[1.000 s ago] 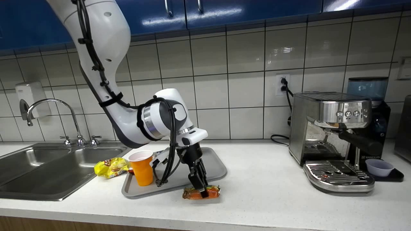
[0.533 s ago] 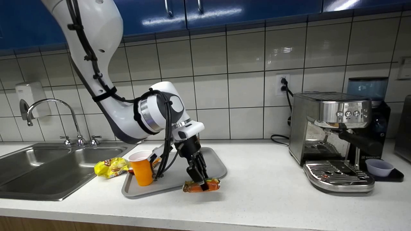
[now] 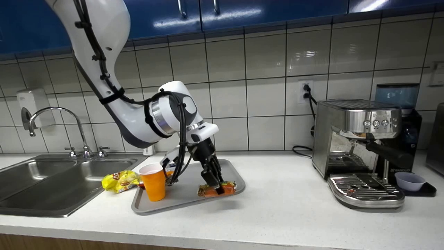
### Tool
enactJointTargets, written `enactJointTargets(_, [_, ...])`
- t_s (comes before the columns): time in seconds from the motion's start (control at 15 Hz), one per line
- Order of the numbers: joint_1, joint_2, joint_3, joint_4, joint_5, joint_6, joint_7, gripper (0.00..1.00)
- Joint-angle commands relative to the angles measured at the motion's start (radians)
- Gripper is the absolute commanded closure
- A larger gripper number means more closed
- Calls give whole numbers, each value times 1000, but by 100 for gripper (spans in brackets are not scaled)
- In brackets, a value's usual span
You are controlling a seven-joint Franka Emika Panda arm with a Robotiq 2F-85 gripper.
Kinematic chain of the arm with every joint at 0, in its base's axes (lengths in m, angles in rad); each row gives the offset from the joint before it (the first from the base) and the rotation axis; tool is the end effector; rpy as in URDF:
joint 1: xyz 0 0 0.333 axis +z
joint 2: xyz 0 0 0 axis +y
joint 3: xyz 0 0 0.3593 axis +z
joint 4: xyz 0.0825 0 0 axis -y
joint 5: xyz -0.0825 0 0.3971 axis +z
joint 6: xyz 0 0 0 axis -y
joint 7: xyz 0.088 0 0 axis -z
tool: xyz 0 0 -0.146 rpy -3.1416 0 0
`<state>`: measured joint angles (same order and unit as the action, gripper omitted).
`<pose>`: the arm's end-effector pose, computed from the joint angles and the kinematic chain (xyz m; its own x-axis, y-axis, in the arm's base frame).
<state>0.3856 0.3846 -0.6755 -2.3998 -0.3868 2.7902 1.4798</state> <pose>0.5047 -0.1538 0.1878 0.2047 -0.9071 0.3679 -0.9787 -0.1952 0.0633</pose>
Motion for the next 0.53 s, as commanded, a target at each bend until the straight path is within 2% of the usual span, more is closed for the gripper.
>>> enactJointTargets(0.0, [-36,-13,52,51,-8,-26,8,84])
enactJointTargets(0.47, [-130,44,186,168,32,-32,-26,84])
